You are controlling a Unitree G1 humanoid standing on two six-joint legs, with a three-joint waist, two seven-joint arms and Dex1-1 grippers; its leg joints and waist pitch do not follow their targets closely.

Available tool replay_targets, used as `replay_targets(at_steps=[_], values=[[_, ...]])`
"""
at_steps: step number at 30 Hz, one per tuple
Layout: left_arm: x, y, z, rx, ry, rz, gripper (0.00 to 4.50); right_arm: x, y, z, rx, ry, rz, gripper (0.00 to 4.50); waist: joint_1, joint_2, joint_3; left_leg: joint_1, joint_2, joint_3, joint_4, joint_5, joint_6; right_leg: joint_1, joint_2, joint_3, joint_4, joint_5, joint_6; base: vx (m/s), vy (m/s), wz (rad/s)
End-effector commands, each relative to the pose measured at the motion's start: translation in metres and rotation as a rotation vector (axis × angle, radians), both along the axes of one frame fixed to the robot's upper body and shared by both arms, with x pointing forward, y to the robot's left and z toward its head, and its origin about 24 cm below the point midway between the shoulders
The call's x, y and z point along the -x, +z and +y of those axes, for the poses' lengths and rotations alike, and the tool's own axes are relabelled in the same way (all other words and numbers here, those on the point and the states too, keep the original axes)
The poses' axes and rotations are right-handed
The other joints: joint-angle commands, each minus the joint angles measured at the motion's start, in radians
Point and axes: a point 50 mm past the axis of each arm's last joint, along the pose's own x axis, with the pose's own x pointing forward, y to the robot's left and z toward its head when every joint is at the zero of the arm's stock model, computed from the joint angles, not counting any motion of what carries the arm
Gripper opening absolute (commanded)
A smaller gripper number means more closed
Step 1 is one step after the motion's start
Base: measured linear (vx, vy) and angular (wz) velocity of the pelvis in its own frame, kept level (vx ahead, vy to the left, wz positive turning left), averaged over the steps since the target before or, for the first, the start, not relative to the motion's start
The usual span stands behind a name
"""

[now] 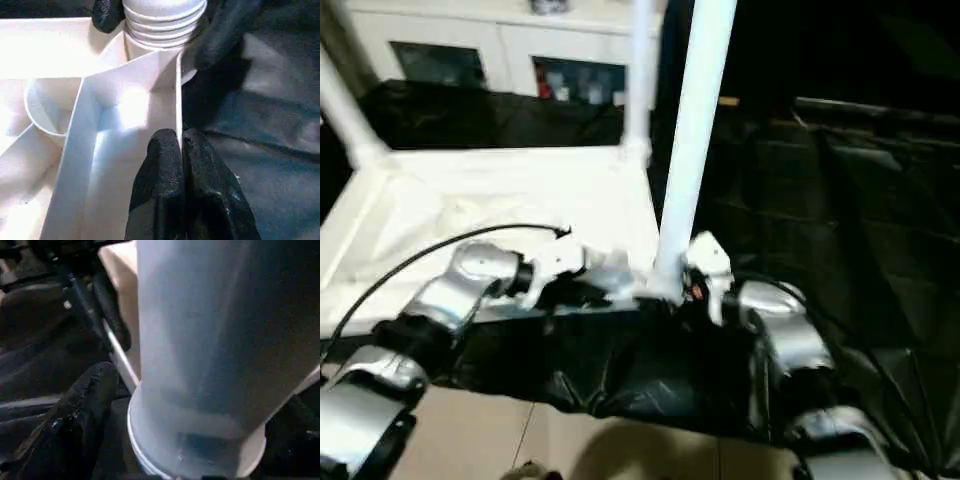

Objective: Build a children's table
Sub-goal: Rotate leg to tighten

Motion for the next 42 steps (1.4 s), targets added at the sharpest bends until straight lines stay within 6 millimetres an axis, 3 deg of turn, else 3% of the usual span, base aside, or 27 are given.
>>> replay_targets(at_steps=[1, 8, 12, 18, 21, 24, 28, 29, 30, 32, 34, 35, 39, 42], values=[[0.000, 0.013, -0.011, 0.056, -0.064, -0.036, 0.00, 0.011, 0.002, 0.018, -0.018, 0.172, 0.021, 3.53, 0.005, -0.009, -0.066, 0.015, 0.063, -0.026, -0.067, -0.207, 0.065, 0.049, -0.100, 0.054, -0.071, -0.272, -0.202, 0.000, 0.000, 0.00], [0.006, 0.015, -0.001, 0.065, -0.102, 0.015, 0.00, 0.019, 0.004, 0.019, -0.036, 0.240, 0.050, 2.86, 0.010, -0.005, -0.065, 0.018, 0.065, -0.026, -0.069, -0.216, 0.057, 0.045, -0.098, 0.052, -0.072, -0.272, -0.212, 0.000, 0.000, 0.00], [0.007, 0.015, 0.000, 0.063, -0.109, 0.023, 0.00, 0.022, 0.003, 0.021, -0.037, 0.256, 0.060, 2.75, 0.012, -0.006, -0.065, 0.018, 0.063, -0.027, -0.070, -0.220, 0.047, 0.045, -0.100, 0.053, -0.074, -0.299, -0.198, 0.000, 0.000, 0.00], [0.008, 0.014, -0.003, 0.073, -0.100, 0.033, 0.00, 0.027, 0.001, 0.023, -0.061, 0.253, 0.091, 2.73, 0.017, -0.007, -0.066, 0.018, 0.064, -0.025, -0.068, -0.201, 0.053, 0.045, -0.098, 0.053, -0.070, -0.264, -0.202, 0.000, 0.000, 0.00], [-0.001, 0.010, -0.012, 0.063, 0.020, -0.004, 0.00, 0.015, -0.005, 0.028, -0.100, 0.034, 0.067, 2.73, 0.015, -0.007, -0.064, 0.019, 0.063, -0.027, -0.070, -0.215, 0.037, 0.040, -0.101, 0.053, -0.075, -0.306, -0.193, 0.000, 0.000, 0.00], [-0.004, 0.008, -0.016, 0.058, 0.063, -0.016, 0.00, 0.009, -0.007, 0.029, -0.104, -0.053, 0.060, 2.73, 0.012, -0.008, -0.062, 0.022, 0.059, -0.031, -0.072, -0.239, 0.018, 0.042, -0.104, 0.052, -0.085, -0.379, -0.171, 0.000, 0.000, 0.00], [-0.010, 0.007, -0.036, 0.076, 0.154, -0.033, 0.00, -0.006, -0.015, 0.036, -0.134, -0.305, 0.086, 2.73, -0.010, -0.007, -0.061, 0.022, 0.056, -0.032, -0.074, -0.254, 0.006, 0.042, -0.101, 0.053, -0.085, -0.366, -0.177, 0.000, 0.000, 0.00], [-0.014, 0.006, -0.050, 0.079, 0.211, -0.045, 0.00, -0.013, -0.019, 0.044, -0.135, -0.433, 0.101, 2.72, -0.011, -0.006, -0.063, 0.022, 0.056, -0.033, -0.073, -0.249, 0.005, 0.044, -0.102, 0.053, -0.085, -0.362, -0.176, 0.000, 0.000, 0.00], [-0.014, 0.006, -0.052, 0.079, 0.219, -0.046, 0.00, -0.014, -0.019, 0.045, -0.133, -0.450, 0.104, 2.72, -0.016, -0.006, -0.062, 0.022, 0.055, -0.031, -0.073, -0.242, 0.002, 0.040, -0.101, 0.055, -0.085, -0.346, -0.181, 0.000, 0.000, 0.00], [-0.015, 0.006, -0.057, 0.078, 0.245, -0.053, 0.00, -0.016, -0.021, 0.048, -0.126, -0.500, 0.111, 2.72, -0.016, -0.008, -0.065, 0.022, 0.053, -0.032, -0.072, -0.234, 0.005, 0.046, -0.100, 0.053, -0.083, -0.333, -0.182, 0.000, 0.000, 0.00], [-0.017, 0.006, -0.064, 0.083, 0.271, -0.053, 0.00, -0.020, -0.023, 0.053, -0.117, -0.558, 0.115, 2.72, -0.021, -0.004, -0.066, 0.022, 0.053, -0.028, -0.069, -0.216, 0.013, 0.043, -0.099, 0.055, -0.080, -0.285, -0.193, 0.000, 0.000, 0.00], [-0.018, 0.007, -0.076, 0.096, 0.316, -0.055, 0.00, -0.024, -0.025, 0.064, -0.106, -0.625, 0.111, 2.72, -0.021, -0.004, -0.066, 0.020, 0.051, -0.028, -0.069, -0.210, 0.018, 0.045, -0.097, 0.054, -0.080, -0.276, -0.195, 0.000, 0.000, 0.00], [-0.017, 0.008, -0.085, 0.115, 0.304, -0.075, 0.00, -0.025, -0.023, 0.073, -0.072, -0.618, 0.041, 2.72, -0.021, -0.004, -0.067, 0.020, 0.051, -0.029, -0.070, -0.221, 0.021, 0.047, -0.100, 0.054, -0.082, -0.287, -0.186, 0.000, 0.000, 0.00], [-0.011, 0.006, -0.087, 0.120, 0.236, -0.088, 0.00, -0.024, -0.018, 0.078, -0.154, -0.564, 0.069, 3.42, -0.021, -0.005, -0.065, 0.019, 0.053, -0.031, -0.072, -0.226, 0.036, 0.049, -0.100, 0.054, -0.082, -0.282, -0.186, 0.000, 0.000, 0.00]])
